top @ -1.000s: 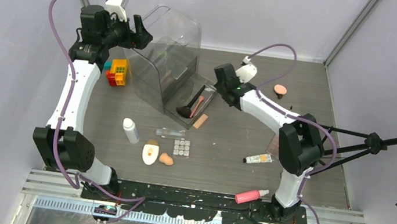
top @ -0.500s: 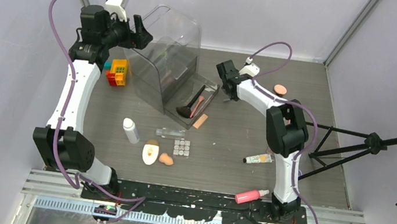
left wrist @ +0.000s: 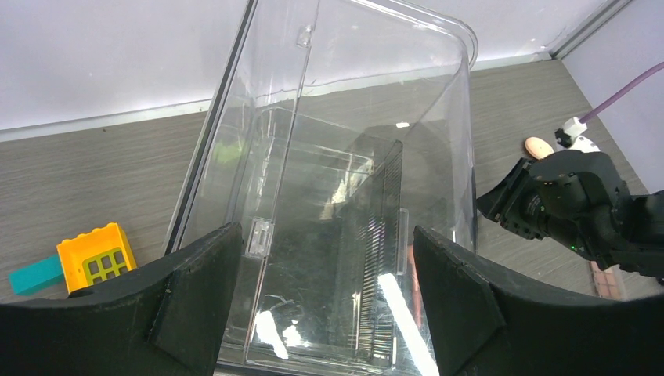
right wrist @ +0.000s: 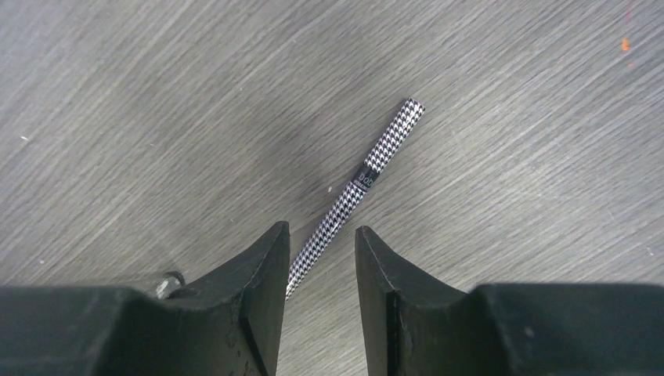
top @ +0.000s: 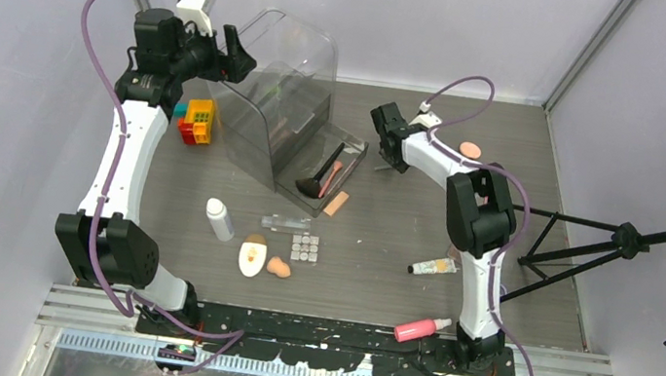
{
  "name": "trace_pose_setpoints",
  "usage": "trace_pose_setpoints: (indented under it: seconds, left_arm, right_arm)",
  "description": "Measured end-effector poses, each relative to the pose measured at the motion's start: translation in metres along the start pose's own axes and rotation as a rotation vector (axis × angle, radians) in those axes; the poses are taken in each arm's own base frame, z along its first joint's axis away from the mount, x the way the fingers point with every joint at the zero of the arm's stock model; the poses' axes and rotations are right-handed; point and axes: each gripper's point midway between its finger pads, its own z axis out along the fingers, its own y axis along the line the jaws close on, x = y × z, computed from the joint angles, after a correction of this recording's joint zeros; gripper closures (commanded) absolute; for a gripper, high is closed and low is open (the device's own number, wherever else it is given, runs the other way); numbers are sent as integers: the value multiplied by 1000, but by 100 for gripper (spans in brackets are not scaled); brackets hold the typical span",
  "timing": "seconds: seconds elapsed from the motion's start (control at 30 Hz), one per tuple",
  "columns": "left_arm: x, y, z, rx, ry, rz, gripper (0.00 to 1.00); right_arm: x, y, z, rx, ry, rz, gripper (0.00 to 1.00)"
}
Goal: Organize the makeup
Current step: Pick up the makeup from the center of the board.
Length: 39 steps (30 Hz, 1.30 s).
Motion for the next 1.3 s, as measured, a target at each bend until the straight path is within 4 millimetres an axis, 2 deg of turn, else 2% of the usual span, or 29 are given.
trace_pose_setpoints:
  seconds: [0.17, 0.27, 0.53, 0.63, 0.87, 1.03, 1.17, 1.3]
  left_arm:
    - [0, 0, -1, 6, -1, -14, 18]
    - [-1, 0, -1, 8, -1, -19, 18]
    - [-1, 0, -1, 11, -2, -23, 18]
    - [-1, 0, -1, 13, -2, -24, 18]
    - [-1, 0, -2, 19, -2, -30, 18]
    - [-1, 0, -2, 19, -2, -30, 18]
    - [-1, 0, -2, 19, -2, -29, 18]
    - [-1, 0, -2, 19, -2, -29, 18]
  right_arm:
    - [10, -4, 14, 19, 28, -9, 61]
    - [11, -5, 16, 25, 36, -9, 66]
    - [11, -8, 17, 32, 44, -18, 87]
    - [11, -9, 17, 34, 44, -25, 99]
    - [9, -12, 17, 36, 39, -50, 100]
    - [10, -22, 13, 45, 50, -91, 100]
    - [12, -31, -2, 16, 70, -103, 99]
    - [13, -30, -30, -82, 74, -96, 98]
